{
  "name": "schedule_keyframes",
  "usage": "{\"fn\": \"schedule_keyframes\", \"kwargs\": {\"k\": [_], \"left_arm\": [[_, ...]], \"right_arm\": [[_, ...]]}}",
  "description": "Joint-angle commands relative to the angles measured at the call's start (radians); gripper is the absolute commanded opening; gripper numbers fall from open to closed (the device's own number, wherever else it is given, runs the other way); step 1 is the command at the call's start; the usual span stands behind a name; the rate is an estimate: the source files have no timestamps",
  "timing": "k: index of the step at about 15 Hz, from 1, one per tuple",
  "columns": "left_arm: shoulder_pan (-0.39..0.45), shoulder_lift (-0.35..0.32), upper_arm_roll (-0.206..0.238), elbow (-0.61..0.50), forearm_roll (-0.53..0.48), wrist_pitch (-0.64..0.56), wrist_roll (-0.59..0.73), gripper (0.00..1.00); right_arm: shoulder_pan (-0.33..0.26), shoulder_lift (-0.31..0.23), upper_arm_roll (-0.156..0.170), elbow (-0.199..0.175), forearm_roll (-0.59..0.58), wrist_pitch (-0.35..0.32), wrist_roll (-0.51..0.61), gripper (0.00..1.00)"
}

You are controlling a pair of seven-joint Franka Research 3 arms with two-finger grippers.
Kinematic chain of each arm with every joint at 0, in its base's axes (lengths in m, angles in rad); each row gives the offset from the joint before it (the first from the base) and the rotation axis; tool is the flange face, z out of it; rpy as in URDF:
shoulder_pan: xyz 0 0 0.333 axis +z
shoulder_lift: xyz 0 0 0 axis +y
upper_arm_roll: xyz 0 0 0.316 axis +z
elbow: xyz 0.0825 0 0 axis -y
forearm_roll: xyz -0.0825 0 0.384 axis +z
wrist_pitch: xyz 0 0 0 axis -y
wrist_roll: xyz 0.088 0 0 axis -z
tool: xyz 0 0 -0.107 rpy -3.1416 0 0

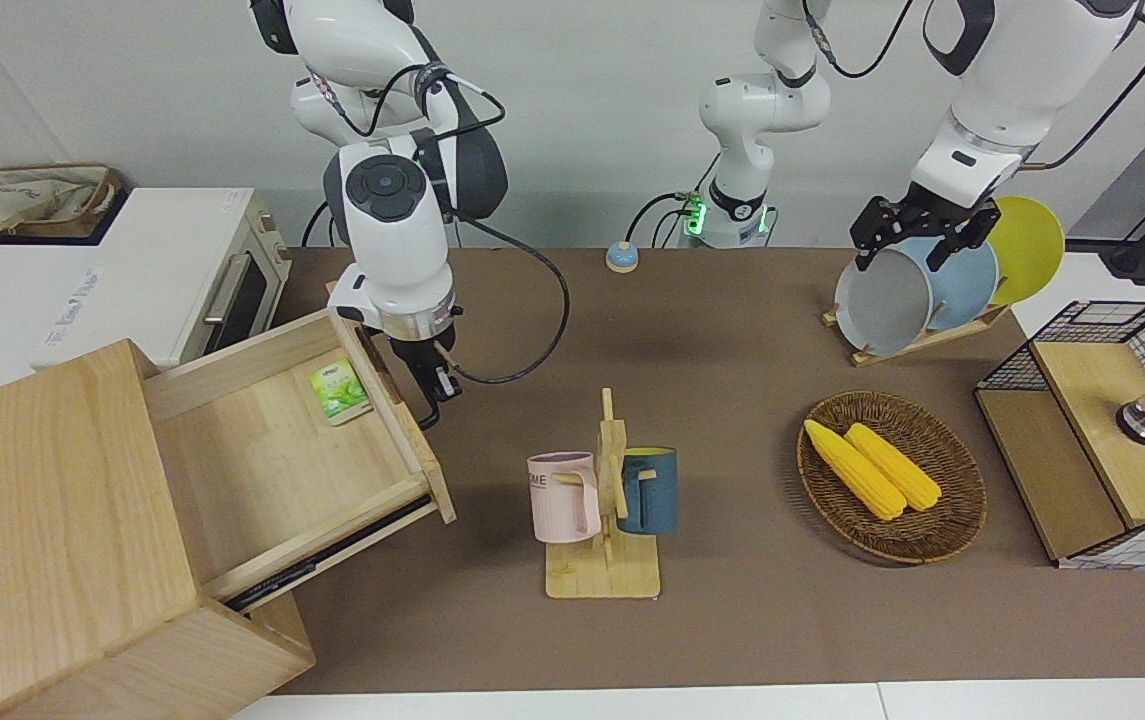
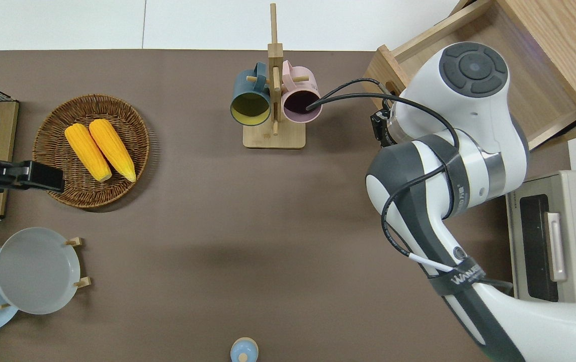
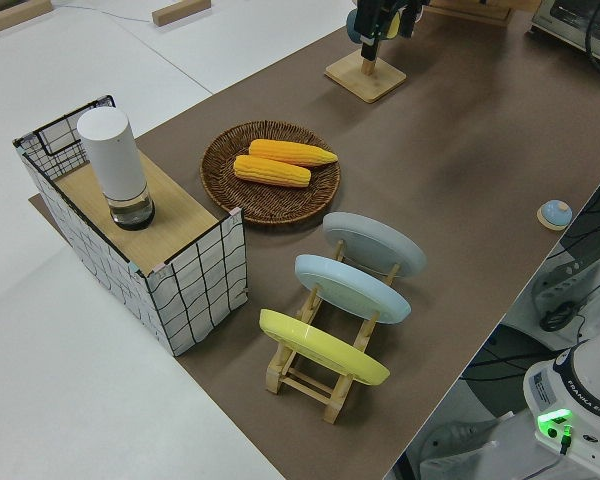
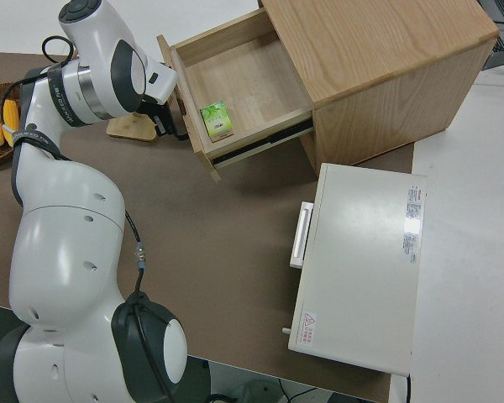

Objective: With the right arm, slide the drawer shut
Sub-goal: 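Push the drawer fully shut with the right gripper, then pull back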

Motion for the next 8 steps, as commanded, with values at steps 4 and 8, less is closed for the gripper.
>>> {"fn": "schedule_keyframes", "kwargs": {"k": [4, 8], "left_arm": [[0.004, 0.011, -0.006, 0.026, 0.017, -0.020, 0.010, 0.99], [0.004, 0.011, -0.006, 0.024, 0.017, -0.020, 0.010, 0.99]], "right_arm": [[-0.091, 0.010, 0.012, 0.002, -0.006, 0.070, -0.071, 0.000], [-0.136, 0.013, 0.015, 0.005, -0.006, 0.072, -0.138, 0.000]]}}
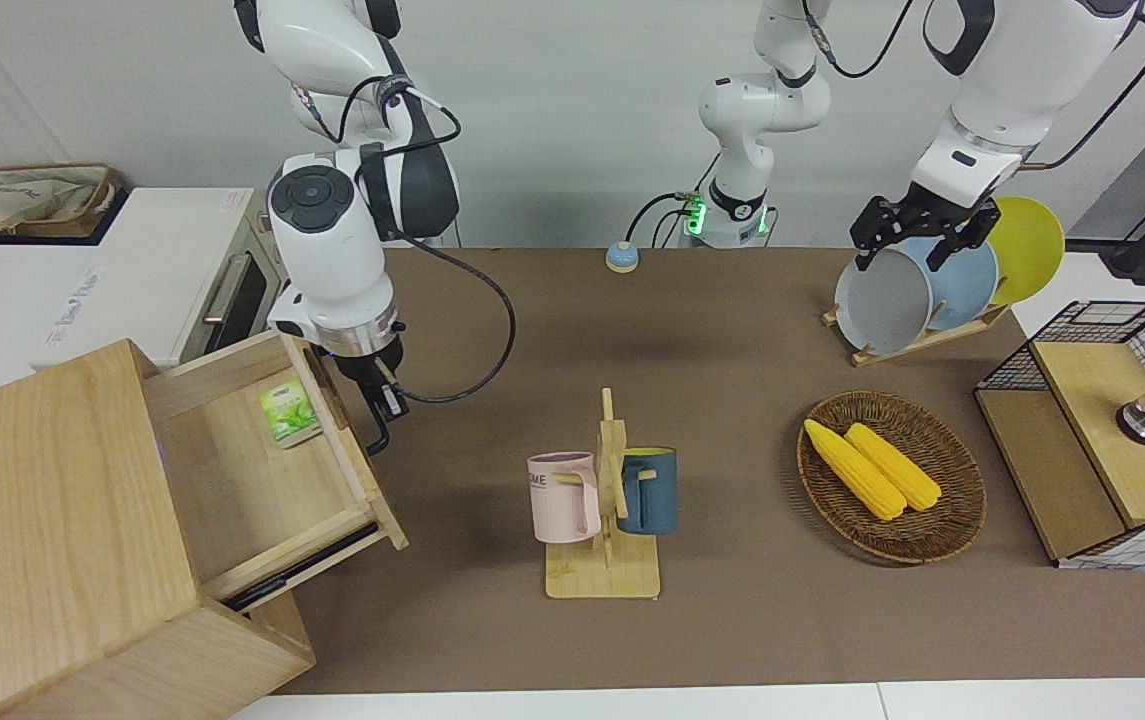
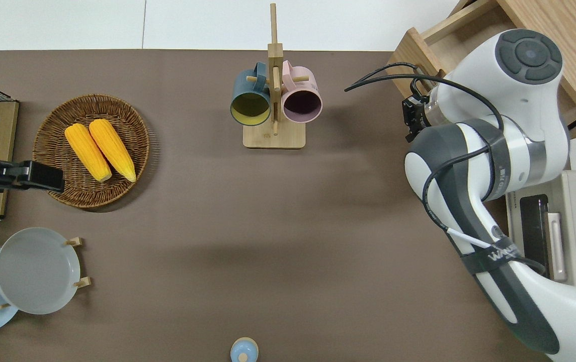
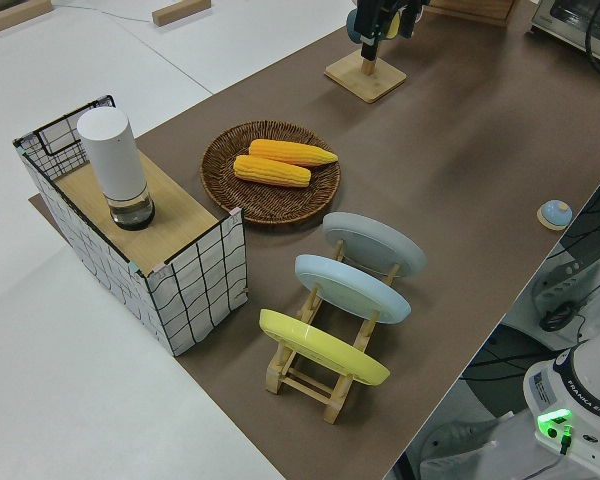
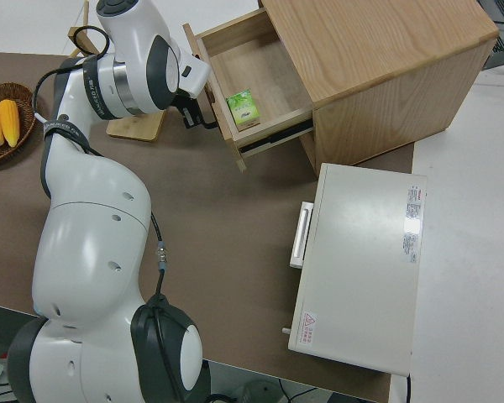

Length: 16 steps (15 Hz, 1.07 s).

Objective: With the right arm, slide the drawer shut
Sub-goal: 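Push the drawer fully shut with the right gripper, then pull back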

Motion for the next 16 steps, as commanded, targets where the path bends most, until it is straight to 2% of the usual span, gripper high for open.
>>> {"fn": "schedule_keyframes", "kwargs": {"k": [1, 5, 10, 12, 14, 16], "left_arm": [[0.004, 0.011, -0.006, 0.026, 0.017, -0.020, 0.010, 0.99], [0.004, 0.011, -0.006, 0.024, 0.017, -0.020, 0.010, 0.99], [0.004, 0.013, -0.006, 0.024, 0.017, -0.020, 0.010, 0.99], [0.004, 0.011, -0.006, 0.026, 0.017, -0.020, 0.010, 0.99], [0.004, 0.011, -0.006, 0.026, 0.017, -0.020, 0.010, 0.99], [0.004, 0.011, -0.006, 0.026, 0.017, -0.020, 0.010, 0.99]], "right_arm": [[-0.050, 0.009, 0.015, 0.012, -0.005, 0.026, -0.085, 0.000], [-0.086, 0.021, 0.016, 0.038, -0.004, 0.036, -0.132, 0.000], [-0.147, 0.029, 0.026, 0.038, -0.001, 0.061, -0.227, 0.000], [-0.165, 0.034, 0.026, 0.040, 0.037, 0.067, -0.261, 0.000], [-0.195, 0.034, 0.026, 0.040, 0.063, 0.122, -0.307, 0.000], [-0.205, 0.038, 0.026, 0.040, 0.065, 0.142, -0.321, 0.000]]}}
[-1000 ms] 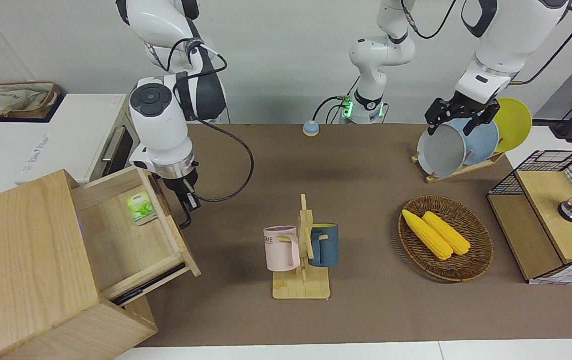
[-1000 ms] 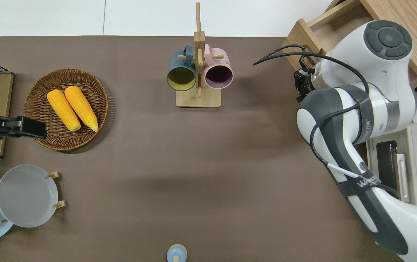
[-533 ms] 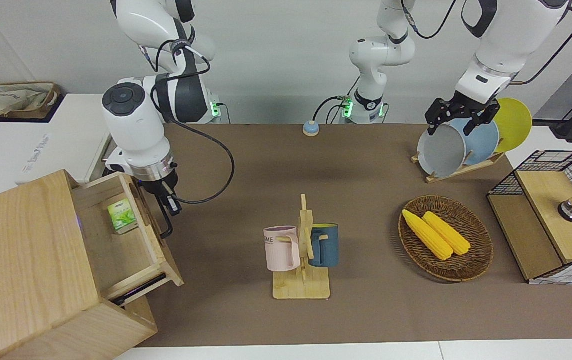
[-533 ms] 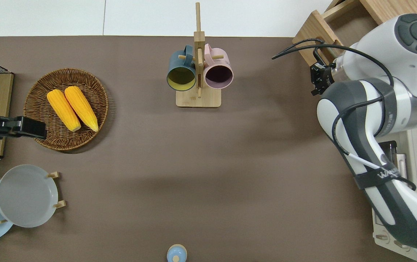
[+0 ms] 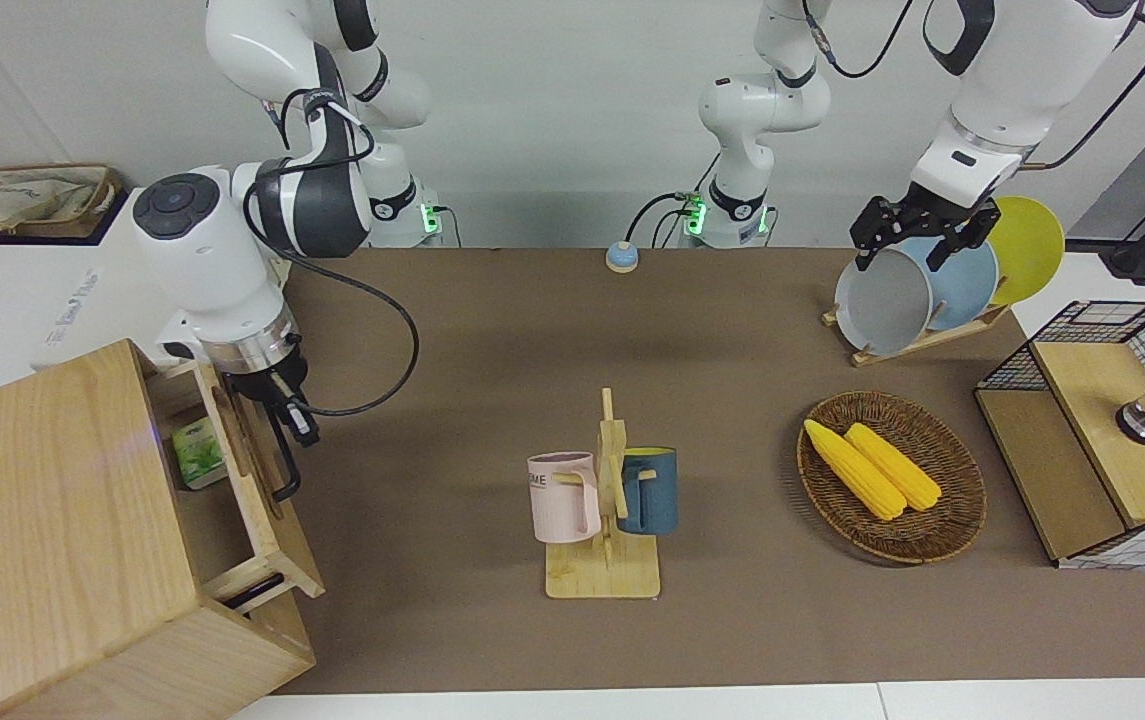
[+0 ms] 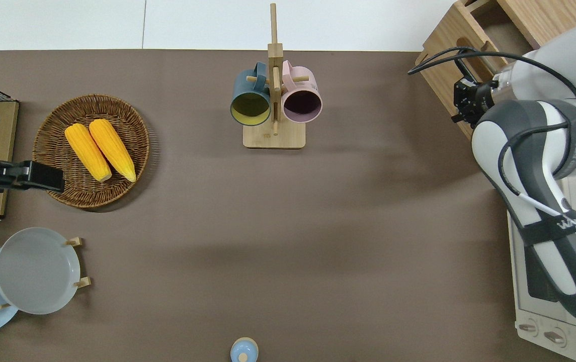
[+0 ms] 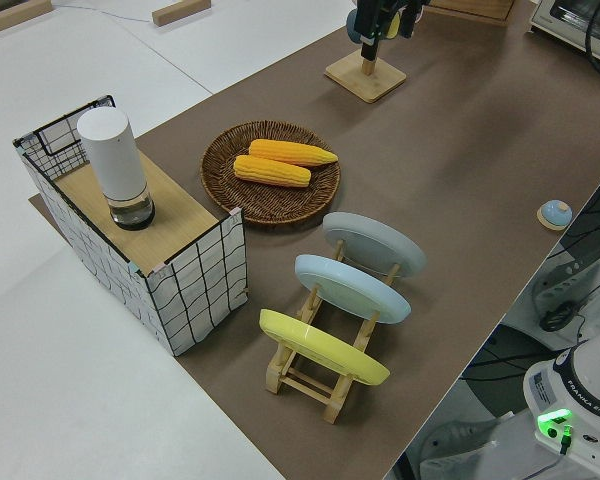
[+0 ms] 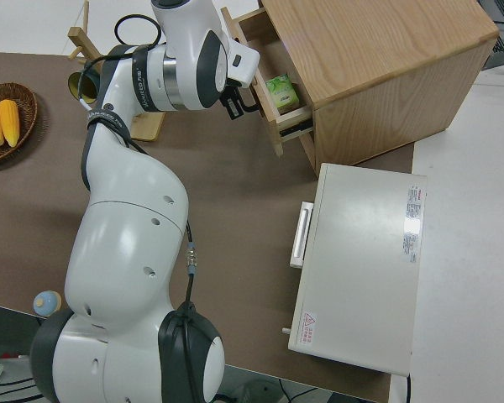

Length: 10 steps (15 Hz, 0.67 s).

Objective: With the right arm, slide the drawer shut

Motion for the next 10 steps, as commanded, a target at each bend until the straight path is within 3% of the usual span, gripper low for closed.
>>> {"fn": "schedule_keyframes", "kwargs": {"k": [1, 5, 10], "left_arm": [[0.004, 0.011, -0.006, 0.026, 0.017, -0.020, 0.010, 0.99], [0.004, 0.011, -0.006, 0.026, 0.017, -0.020, 0.010, 0.99], [0.004, 0.011, -0.006, 0.026, 0.017, -0.020, 0.010, 0.99]], "right_arm": [[-0.042, 0.028, 0.018, 0.023, 0.024, 0.053, -0.059, 0.000], [-0.057, 0.035, 0.018, 0.023, 0.024, 0.094, -0.069, 0.000], [-0.079, 0.038, 0.018, 0.023, 0.024, 0.097, -0.137, 0.000]]}}
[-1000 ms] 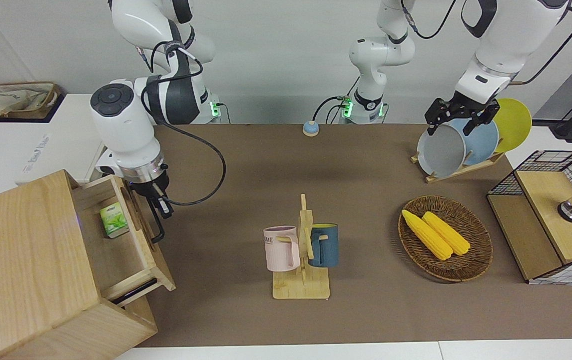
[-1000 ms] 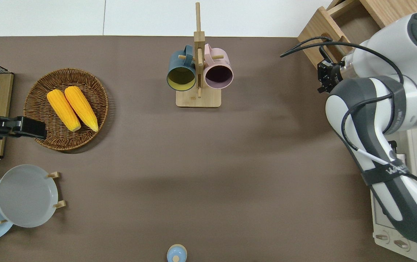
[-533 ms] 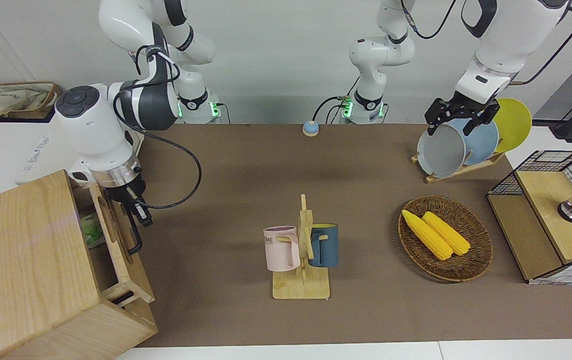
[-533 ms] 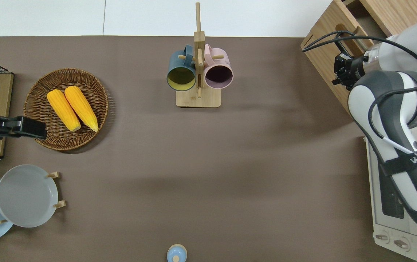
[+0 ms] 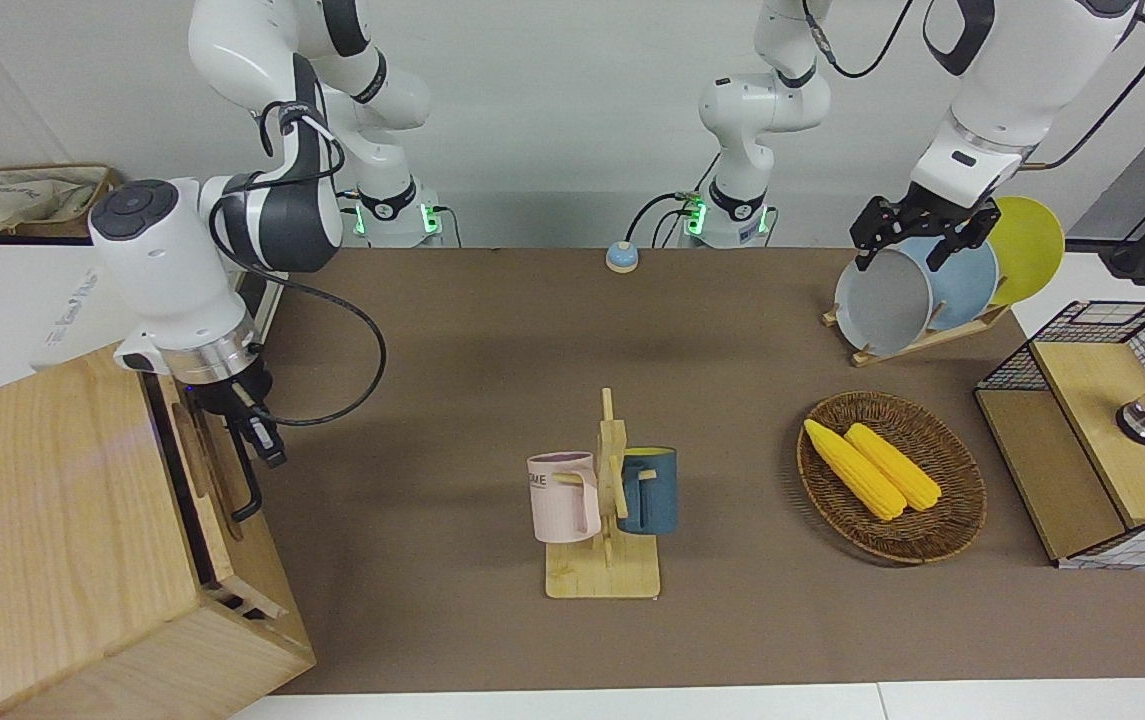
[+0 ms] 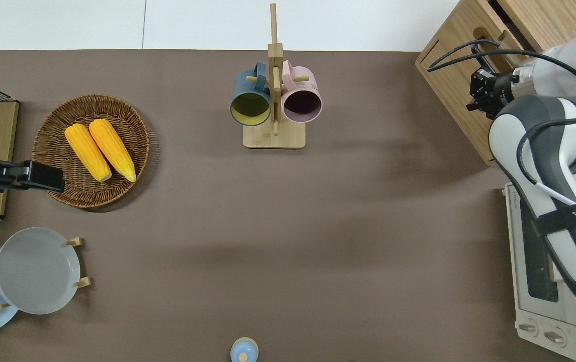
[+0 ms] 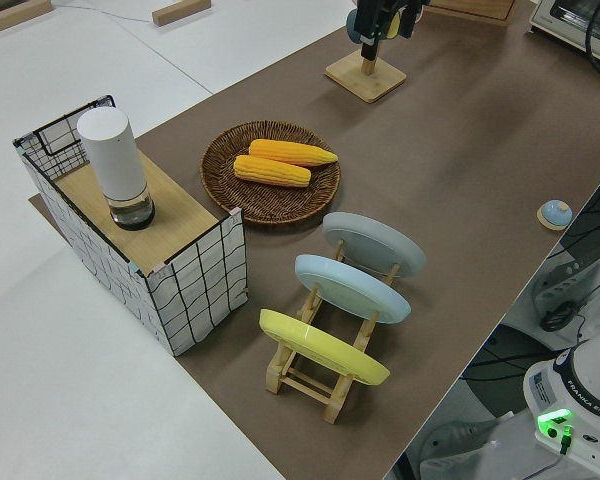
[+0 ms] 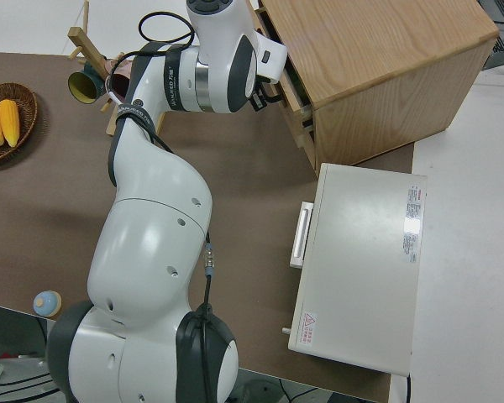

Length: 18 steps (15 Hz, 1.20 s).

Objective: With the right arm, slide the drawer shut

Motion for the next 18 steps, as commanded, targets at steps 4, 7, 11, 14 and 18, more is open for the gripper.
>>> {"fn": "schedule_keyframes", "kwargs": {"k": [4, 7, 11, 14, 18], "left_arm": [[0.004, 0.011, -0.006, 0.026, 0.017, -0.020, 0.010, 0.99], [0.004, 0.011, -0.006, 0.026, 0.017, -0.020, 0.010, 0.99], [0.004, 0.011, -0.006, 0.026, 0.017, -0.020, 0.010, 0.99], [0.004, 0.013, -0.006, 0.026, 0.017, -0.020, 0.010, 0.99], [0.004, 0.011, -0.006, 0.024, 0.017, -0.020, 0.010, 0.99]], "right_arm": [[-0.044, 0.021, 0.017, 0.023, 0.021, 0.020, -0.093, 0.000], [-0.049, 0.021, 0.017, 0.023, 0.021, 0.020, -0.114, 0.000], [-0.040, 0.019, 0.017, 0.023, 0.022, 0.009, -0.113, 0.000], [-0.006, 0.018, 0.018, 0.021, 0.021, 0.004, -0.114, 0.000], [0.074, -0.018, 0.015, 0.014, 0.016, -0.066, -0.130, 0.000]]}}
